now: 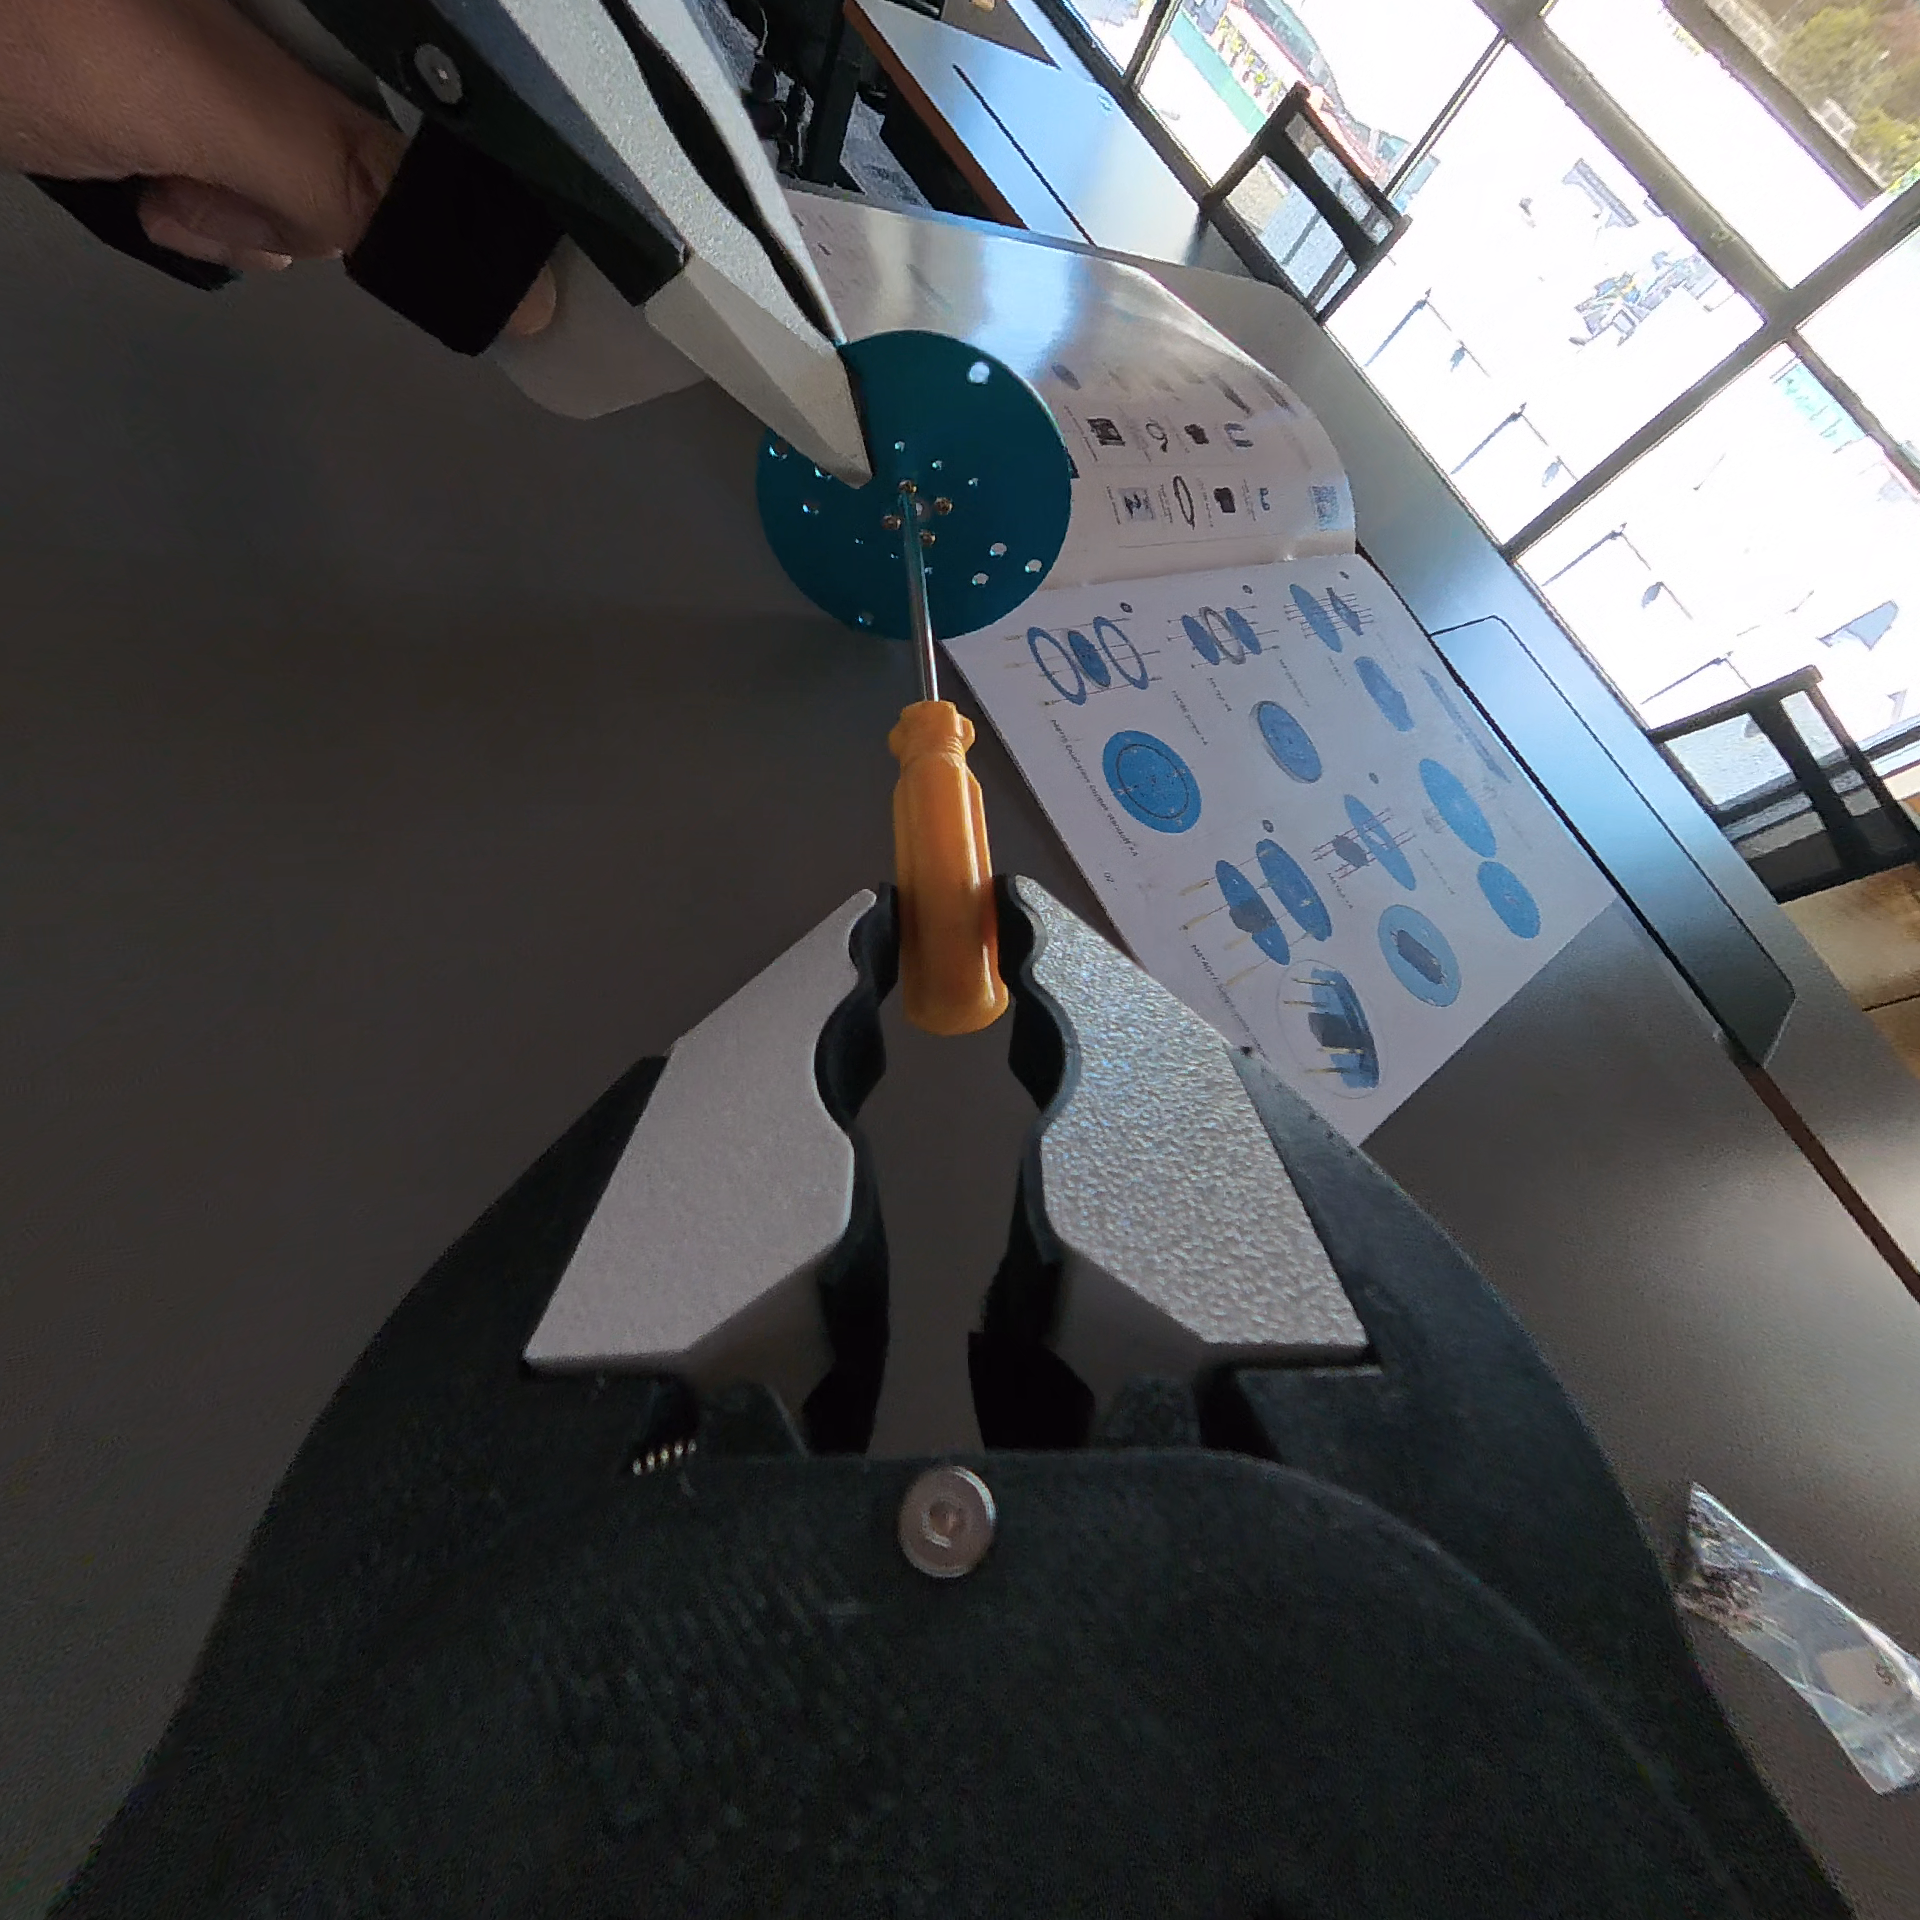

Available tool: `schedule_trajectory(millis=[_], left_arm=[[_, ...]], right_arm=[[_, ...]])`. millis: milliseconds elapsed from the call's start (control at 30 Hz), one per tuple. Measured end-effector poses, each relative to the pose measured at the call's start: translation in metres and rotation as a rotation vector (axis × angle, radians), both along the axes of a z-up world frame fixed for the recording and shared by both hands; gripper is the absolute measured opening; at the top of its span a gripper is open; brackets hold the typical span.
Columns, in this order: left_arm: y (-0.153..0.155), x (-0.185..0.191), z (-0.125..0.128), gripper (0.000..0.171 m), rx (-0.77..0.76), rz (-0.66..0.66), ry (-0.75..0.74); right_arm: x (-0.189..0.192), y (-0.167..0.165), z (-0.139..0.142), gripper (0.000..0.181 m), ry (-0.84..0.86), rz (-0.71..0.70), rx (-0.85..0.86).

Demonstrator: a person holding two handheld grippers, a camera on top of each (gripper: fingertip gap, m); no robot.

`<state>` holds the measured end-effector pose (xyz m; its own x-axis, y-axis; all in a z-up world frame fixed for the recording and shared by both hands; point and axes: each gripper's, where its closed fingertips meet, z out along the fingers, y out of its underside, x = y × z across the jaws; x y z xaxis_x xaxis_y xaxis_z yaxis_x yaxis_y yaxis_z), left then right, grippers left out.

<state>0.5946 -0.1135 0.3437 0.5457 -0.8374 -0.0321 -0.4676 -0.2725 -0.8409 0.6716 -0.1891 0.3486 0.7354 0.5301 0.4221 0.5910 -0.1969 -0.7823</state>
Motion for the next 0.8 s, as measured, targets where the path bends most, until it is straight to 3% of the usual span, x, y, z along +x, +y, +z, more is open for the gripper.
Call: schedule_trajectory(millis=[267,533,700,800], left_arm=[[0.001,-0.001,0.000,0.000,0.025,0.001,0.019],[0.003,-0.001,-0.001,0.000,0.010,0.028,0.014],[0.004,-0.001,-0.001,0.000,0.037,0.038,0.024],[0.004,-0.001,-0.001,0.000,0.030,0.044,0.018]], right_arm=[[-0.003,0.000,0.001,0.018,0.179,0.012,-0.097],[-0.007,-0.001,0.010,0.018,0.039,0.030,0.008],[-0.008,0.001,0.009,0.017,0.345,-0.009,-0.175],[-0.006,0.001,0.001,0.018,0.440,-0.035,-0.260]])
